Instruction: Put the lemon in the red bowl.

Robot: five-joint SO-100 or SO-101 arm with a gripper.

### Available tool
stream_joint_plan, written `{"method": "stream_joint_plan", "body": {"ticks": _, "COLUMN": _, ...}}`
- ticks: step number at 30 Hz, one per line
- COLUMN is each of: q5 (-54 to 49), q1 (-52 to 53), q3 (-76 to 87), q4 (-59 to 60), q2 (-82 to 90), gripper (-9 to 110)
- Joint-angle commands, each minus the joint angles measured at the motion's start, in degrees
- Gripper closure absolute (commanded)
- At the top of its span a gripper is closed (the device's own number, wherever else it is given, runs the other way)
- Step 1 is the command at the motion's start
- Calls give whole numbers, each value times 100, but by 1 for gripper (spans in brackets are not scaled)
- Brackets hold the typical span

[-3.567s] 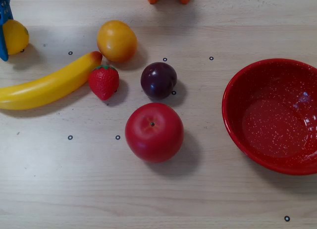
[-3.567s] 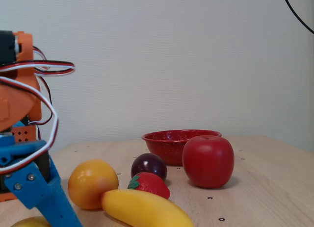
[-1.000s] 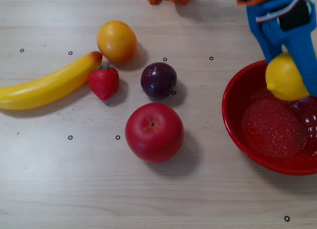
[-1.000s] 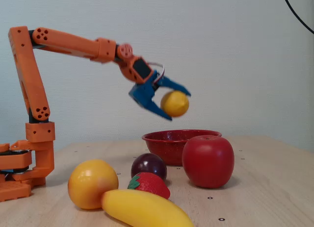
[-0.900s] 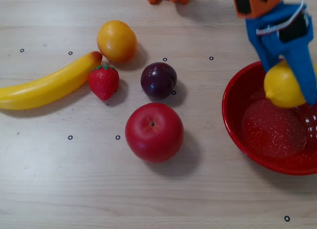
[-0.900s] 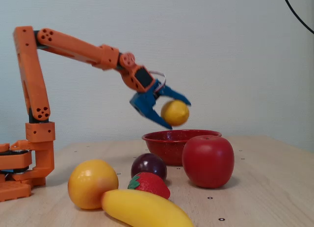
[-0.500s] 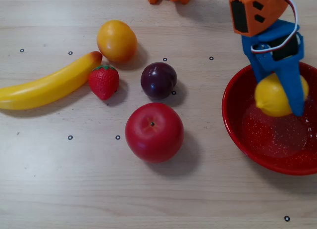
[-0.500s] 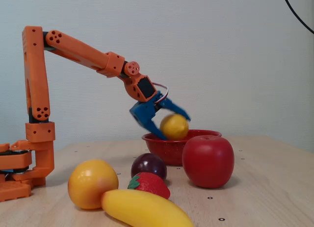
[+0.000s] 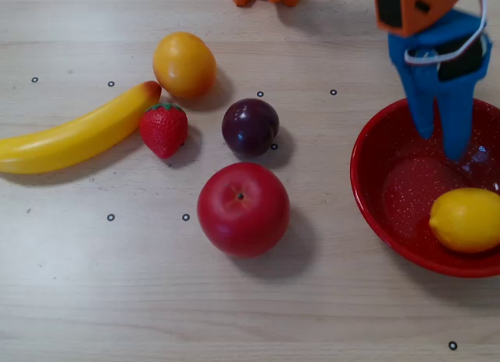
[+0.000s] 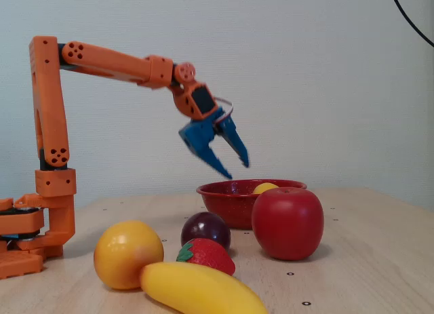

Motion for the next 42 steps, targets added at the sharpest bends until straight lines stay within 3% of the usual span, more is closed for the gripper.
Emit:
{"method": "stream_joint_plan", "body": {"ticks": 1, "q5": -105, "q1": -378, "q3": -694, "q4": 141, "q2": 940, "gripper": 98}}
{"method": "stream_joint_plan", "body": {"ticks": 10, "q5": -176, "q1": -1564, "q3": -1037, "q4": 1406, "q2": 1723, "gripper": 101}}
{"method": "stream_joint_plan", "body": {"ticks": 17, "q5": 272, "q1": -2329, "q3": -79, "q4": 1854, "q2": 2804, "gripper": 101}}
{"method": "stream_joint_plan", "body": {"ticks": 26, "q5": 439, "q1": -3006, "q3": 2145, "q4": 958, "q2": 4579, "gripper": 101}}
{"method": "stream_joint_plan", "body": {"ticks": 33, "q5": 580, "q1": -3146, "q3": 3735, "q4": 721, "q2": 5783, "gripper": 101}}
{"method": "stream_joint_plan", "body": {"ticks": 42, "q5": 703, "q1": -3261, "q3": 6346, "q4": -466, "q2": 7497, "gripper": 101}}
